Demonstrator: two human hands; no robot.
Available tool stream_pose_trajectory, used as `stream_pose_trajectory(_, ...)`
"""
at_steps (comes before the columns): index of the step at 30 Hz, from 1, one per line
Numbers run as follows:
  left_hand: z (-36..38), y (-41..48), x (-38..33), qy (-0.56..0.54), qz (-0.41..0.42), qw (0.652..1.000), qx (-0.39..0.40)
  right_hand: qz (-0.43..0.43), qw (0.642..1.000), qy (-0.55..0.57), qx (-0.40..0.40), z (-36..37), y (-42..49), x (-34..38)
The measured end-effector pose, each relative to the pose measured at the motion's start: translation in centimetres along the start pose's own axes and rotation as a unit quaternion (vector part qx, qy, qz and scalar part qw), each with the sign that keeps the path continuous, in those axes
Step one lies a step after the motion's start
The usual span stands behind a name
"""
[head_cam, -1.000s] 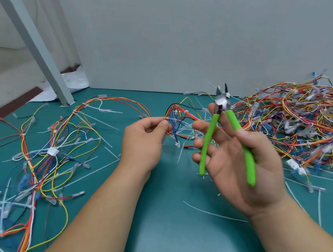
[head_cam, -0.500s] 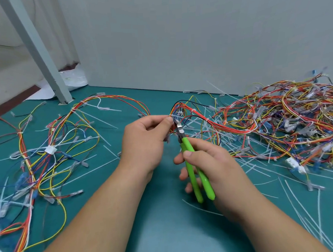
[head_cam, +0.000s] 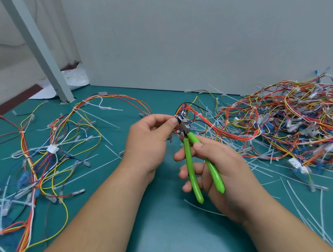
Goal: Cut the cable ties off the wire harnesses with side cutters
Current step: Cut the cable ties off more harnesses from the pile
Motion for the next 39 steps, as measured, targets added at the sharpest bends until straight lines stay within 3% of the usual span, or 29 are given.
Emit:
stream_pose_trajectory(6, 0.2, 0.0, 0.9, -0.011, -0.052, 0.998, 0.018, 0.014, 1.0, 0.02, 0.004, 0.0, -0.1, 0.0)
stream_pose_trajectory(15, 0.4, -0.1, 0.9, -0.004, -0.053, 0.998, 0.025, 0.007, 1.0, 0.015, 0.009, 0.1, -0.1, 0.1)
stream_pose_trajectory(24, 0.4, -0.2, 0.6, -0.03, -0.058, 0.998, 0.026, -0.043, 0.997, -0.067, 0.003, 0.3, -0.2, 0.6)
stream_pose_trajectory(39, 0.6, -0.4, 1.1, -0.026, -0.088, 0.995, 0.042, -0.097, 0.989, -0.115, -0.001, 0.7, -0.4, 1.0)
Point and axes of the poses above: each hand's wrist, its own y-axis towards the middle knuckle, its own z-axis out of the palm, x = y × z, the point moved 9 cm from there along y, towards the middle knuckle, and after that the axes turned 8 degrees about -x, right-handed, at the moved point
